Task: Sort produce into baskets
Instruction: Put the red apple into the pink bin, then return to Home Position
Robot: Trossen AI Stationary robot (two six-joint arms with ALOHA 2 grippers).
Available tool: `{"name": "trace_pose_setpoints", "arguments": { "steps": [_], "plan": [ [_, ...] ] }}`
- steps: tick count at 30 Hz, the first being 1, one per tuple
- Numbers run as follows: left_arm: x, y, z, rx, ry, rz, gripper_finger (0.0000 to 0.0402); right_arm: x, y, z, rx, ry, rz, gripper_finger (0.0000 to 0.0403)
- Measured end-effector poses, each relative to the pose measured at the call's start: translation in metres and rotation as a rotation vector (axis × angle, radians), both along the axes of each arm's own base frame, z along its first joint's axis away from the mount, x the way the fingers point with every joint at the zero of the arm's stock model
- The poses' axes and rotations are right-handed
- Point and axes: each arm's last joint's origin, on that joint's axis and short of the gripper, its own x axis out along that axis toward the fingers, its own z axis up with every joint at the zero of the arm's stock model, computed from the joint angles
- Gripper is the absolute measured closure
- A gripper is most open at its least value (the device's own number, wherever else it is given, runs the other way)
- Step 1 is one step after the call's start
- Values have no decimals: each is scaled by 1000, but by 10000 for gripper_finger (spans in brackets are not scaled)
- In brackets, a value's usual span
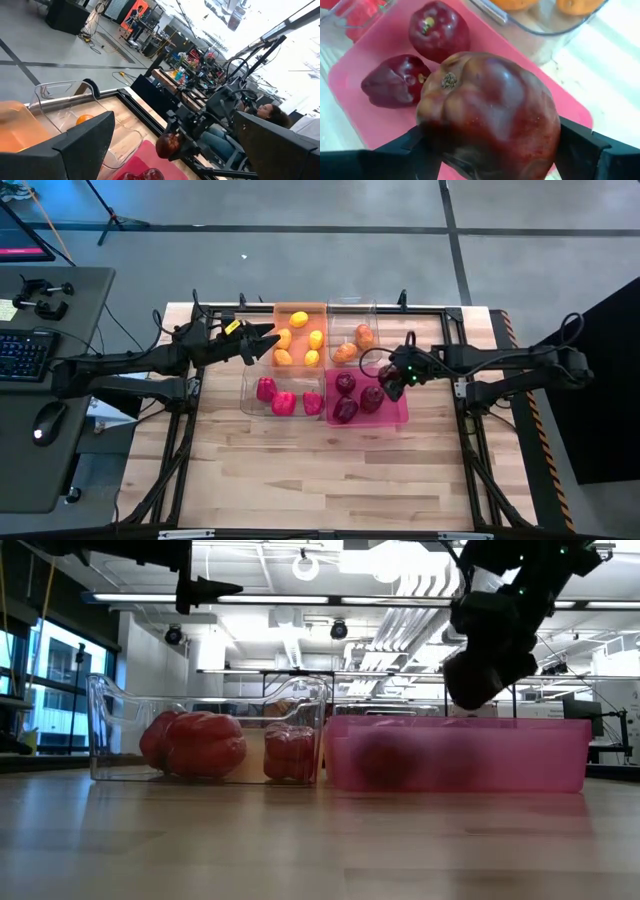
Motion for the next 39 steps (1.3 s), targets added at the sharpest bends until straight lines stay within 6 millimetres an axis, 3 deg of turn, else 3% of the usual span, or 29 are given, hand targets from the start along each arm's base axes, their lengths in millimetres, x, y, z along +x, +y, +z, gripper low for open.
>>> {"name": "trace_pose_setpoints", "arguments": {
  "steps": [16,19,25,30,34,39],
  "plan": [
    [0,0,0,-1,1,3,5,0,-13,-8,87,-56,-99,109],
    [0,0,0,0,1,3,5,-1,-13,-8,125,-53,-80,89],
    [0,0,0,1,2,3,5,-1,-13,-9,134,-47,-88,11],
    [0,2,0,10,6,12,5,-1,-14,-7,117,-47,-107,24],
    [-4,5,7,34,-11,18,5,6,-16,18,65,-123,-70,26],
    [-11,7,24,109,-12,24,5,10,-19,73,-95,-271,-31,27]
  ]
}}
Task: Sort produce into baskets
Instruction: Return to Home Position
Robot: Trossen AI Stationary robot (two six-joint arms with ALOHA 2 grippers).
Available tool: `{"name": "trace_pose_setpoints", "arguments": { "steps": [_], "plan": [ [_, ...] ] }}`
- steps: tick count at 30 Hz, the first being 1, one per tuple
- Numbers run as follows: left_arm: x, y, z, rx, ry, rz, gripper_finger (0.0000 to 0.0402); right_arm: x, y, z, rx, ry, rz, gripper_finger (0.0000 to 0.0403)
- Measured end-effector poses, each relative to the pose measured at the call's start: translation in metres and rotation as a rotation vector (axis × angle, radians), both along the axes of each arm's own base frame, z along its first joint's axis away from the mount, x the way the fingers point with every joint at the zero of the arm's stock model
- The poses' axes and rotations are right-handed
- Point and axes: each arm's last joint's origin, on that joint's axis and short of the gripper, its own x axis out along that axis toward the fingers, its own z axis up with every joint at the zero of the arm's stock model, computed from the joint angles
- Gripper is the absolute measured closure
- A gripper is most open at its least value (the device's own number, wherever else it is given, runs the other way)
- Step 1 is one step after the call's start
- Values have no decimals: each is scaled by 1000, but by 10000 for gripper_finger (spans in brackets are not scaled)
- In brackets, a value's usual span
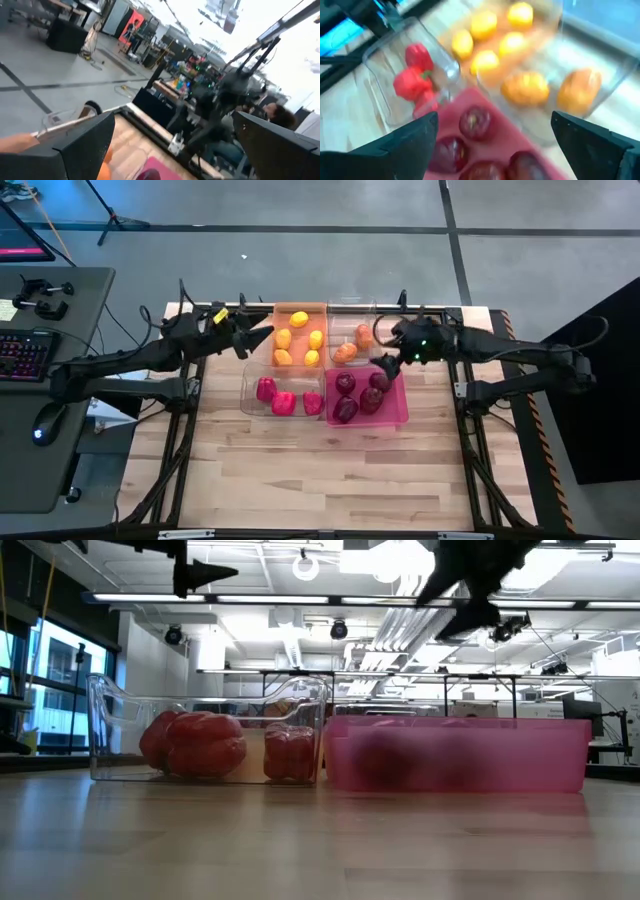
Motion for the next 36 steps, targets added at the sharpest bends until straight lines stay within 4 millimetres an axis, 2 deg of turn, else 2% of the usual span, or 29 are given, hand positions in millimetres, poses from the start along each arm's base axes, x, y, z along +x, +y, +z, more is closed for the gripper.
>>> {"name": "trace_pose_setpoints", "arguments": {
  "steps": [4,8,11,15,19,22,26,29,36],
  "plan": [
    [2,-5,-9,-33,24,-30,7,-1,0,28,-120,-23,64,27],
    [8,-28,-41,-57,-59,-77,14,-2,0,44,-175,-40,105,27],
    [3,-42,-69,-106,-136,-46,18,-3,0,47,-179,-49,105,27],
    [-10,-52,-100,-120,-116,-46,19,-4,0,46,-178,-26,110,27],
    [-28,-48,-110,-114,-148,-34,28,-4,1,45,-150,-26,100,27],
    [-41,-45,-116,-99,-153,-25,51,-4,1,44,-105,-38,93,27],
    [-56,-44,-124,-92,-167,-16,109,-4,2,45,-80,-47,124,27],
    [-63,-44,-133,-94,-175,-19,171,-6,3,44,-81,-37,144,27],
    [-69,-44,-149,-98,-64,-17,364,-26,8,44,-44,29,137,27]
  ]
}}
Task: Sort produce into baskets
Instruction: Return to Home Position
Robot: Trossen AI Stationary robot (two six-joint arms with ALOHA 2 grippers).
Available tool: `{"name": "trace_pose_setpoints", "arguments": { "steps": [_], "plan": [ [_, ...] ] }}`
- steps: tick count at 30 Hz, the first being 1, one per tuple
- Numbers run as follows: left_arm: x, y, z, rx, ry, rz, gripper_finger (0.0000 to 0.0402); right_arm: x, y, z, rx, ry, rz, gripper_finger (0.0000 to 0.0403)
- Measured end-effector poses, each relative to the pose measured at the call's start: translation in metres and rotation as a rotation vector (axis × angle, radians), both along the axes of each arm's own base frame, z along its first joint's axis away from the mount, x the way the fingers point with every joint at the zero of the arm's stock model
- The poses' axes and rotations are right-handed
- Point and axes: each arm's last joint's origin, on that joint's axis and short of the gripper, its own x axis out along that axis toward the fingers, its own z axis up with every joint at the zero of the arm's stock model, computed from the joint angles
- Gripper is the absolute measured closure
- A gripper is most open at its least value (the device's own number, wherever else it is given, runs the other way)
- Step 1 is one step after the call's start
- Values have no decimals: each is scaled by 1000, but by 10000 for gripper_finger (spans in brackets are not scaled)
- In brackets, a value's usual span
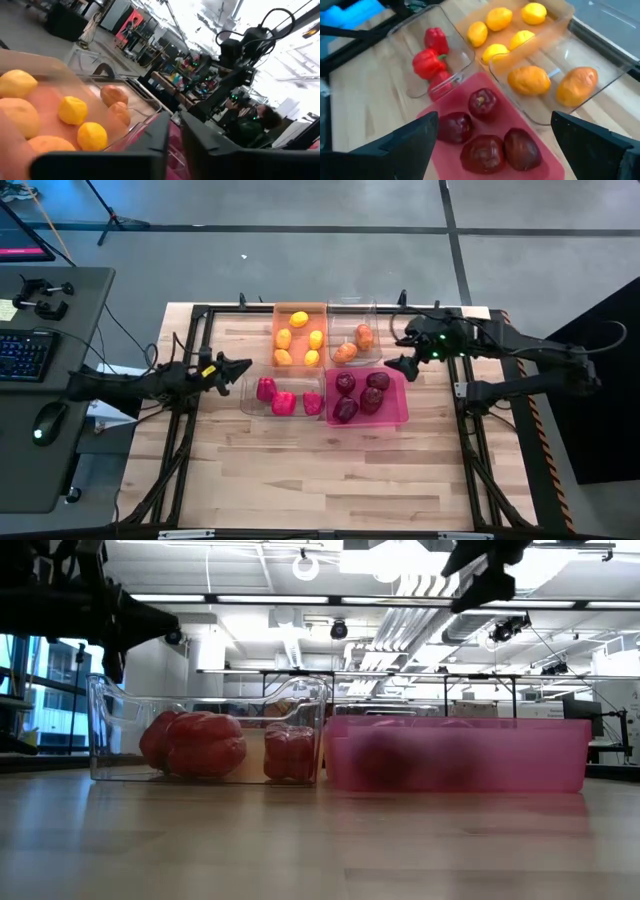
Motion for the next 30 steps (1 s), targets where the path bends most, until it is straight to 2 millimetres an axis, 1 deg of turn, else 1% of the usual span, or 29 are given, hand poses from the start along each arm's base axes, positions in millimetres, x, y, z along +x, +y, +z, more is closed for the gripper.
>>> {"name": "trace_pose_setpoints", "arguments": {
  "steps": [1,2,5,9,13,16,19,22,26,30],
  "plan": [
    [0,0,0,0,2,-2,382,-5,2,0,0,-10,8,28],
    [-1,0,0,0,-5,-6,391,-10,4,-1,4,-23,20,29],
    [-2,0,3,1,-30,-11,385,-32,10,-12,18,-88,43,39],
    [-2,0,1,6,-14,-11,392,-60,16,-38,31,-240,21,71],
    [-2,0,-2,51,39,-6,397,-77,19,-67,0,-413,30,111],
    [-2,0,-2,66,43,-5,396,-81,21,-92,-8,-510,59,146],
    [-2,0,-2,79,49,-3,396,-78,22,-119,-3,-589,109,186],
    [-2,0,-2,82,50,-3,396,-75,22,-139,-14,-678,143,226],
    [-2,0,-2,81,50,-3,396,-73,22,-155,-65,-749,164,277],
    [-2,0,-2,81,50,-3,396,-73,21,-175,-88,-710,165,326]
  ]
}}
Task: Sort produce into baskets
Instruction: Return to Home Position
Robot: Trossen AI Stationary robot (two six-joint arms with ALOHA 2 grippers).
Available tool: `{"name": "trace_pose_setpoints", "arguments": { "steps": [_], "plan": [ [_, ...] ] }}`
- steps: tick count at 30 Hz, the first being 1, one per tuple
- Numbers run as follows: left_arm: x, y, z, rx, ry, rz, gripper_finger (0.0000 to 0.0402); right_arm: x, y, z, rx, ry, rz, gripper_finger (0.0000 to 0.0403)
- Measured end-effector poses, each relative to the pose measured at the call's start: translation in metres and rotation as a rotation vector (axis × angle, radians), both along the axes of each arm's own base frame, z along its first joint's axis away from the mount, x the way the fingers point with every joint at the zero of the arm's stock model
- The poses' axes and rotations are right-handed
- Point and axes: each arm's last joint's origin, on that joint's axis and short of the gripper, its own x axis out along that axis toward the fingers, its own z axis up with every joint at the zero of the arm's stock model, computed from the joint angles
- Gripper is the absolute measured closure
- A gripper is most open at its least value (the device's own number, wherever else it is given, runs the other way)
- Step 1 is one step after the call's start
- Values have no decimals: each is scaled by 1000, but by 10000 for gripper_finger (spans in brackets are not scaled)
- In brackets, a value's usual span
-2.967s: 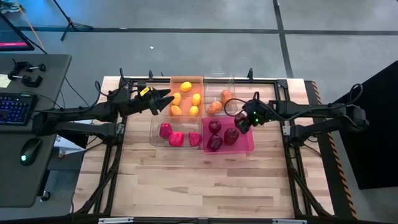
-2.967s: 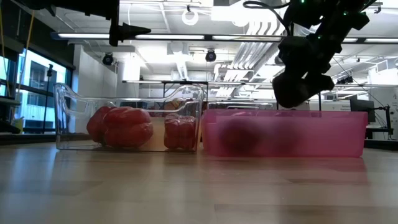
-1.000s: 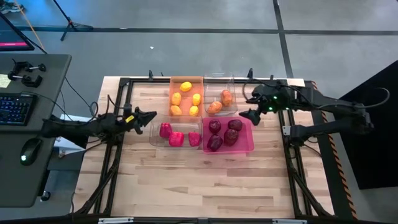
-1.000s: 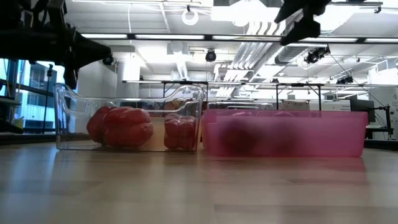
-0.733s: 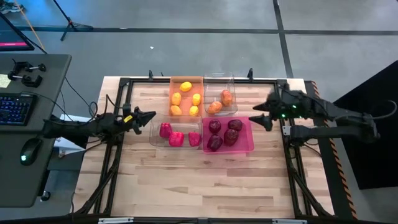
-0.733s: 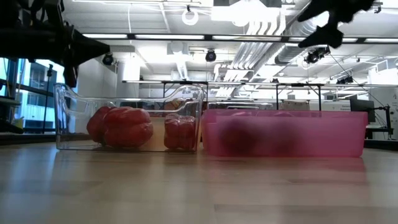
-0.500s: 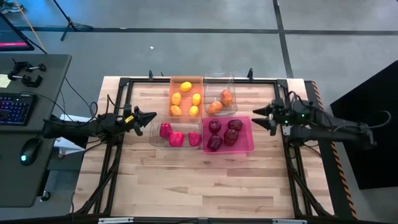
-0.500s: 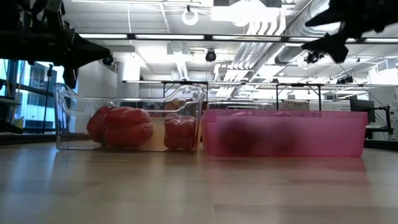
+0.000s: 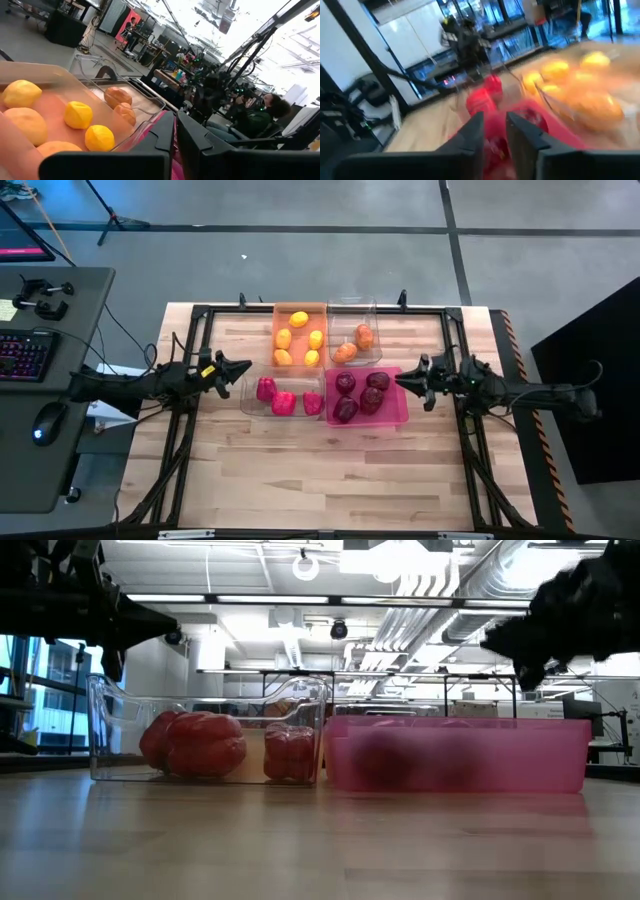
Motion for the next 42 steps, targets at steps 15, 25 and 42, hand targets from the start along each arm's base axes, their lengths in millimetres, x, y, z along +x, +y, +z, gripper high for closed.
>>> {"name": "trace_pose_setpoints", "arguments": {
  "steps": [15,25,42],
  "plan": [
    [0,0,0,0,0,1,396,-2,1,-18,-59,137,26,386],
    [0,0,0,0,0,1,396,-3,3,-25,23,201,98,386],
    [-10,1,-3,0,14,6,396,-8,6,-15,28,95,109,386]
  ]
}}
